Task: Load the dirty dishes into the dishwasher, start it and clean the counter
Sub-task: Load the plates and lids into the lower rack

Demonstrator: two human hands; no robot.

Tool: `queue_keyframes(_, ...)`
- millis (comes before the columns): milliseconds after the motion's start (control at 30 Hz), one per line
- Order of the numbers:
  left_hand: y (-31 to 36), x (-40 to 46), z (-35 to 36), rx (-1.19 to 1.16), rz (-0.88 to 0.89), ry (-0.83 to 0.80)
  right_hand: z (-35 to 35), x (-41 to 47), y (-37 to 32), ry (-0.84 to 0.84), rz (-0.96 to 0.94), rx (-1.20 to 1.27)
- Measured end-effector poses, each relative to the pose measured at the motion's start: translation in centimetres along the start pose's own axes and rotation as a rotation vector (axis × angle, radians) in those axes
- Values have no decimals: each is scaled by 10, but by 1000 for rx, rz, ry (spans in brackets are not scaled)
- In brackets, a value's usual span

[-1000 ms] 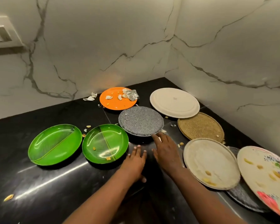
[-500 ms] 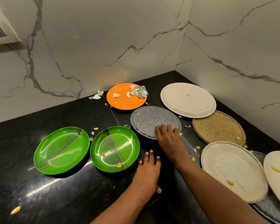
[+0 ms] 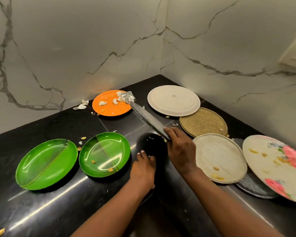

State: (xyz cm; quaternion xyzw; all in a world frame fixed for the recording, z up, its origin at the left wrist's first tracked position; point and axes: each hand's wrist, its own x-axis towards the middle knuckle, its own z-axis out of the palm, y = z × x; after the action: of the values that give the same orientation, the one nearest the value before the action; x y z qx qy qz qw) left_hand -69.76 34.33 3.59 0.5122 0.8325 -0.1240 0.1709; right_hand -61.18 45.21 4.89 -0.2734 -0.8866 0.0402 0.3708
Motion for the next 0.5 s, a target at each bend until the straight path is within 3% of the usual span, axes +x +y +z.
queue_keyframes(167,6,-19,7,-48,63,254,-55,-57,-4,16,102,108)
queue_keyframes(267,15,-41,24,-101,194,529,-92,-104,-10,72,142,102)
queue_keyframes(500,54,-121,120,-35,233,626,-186,-245,-26,119,322,134)
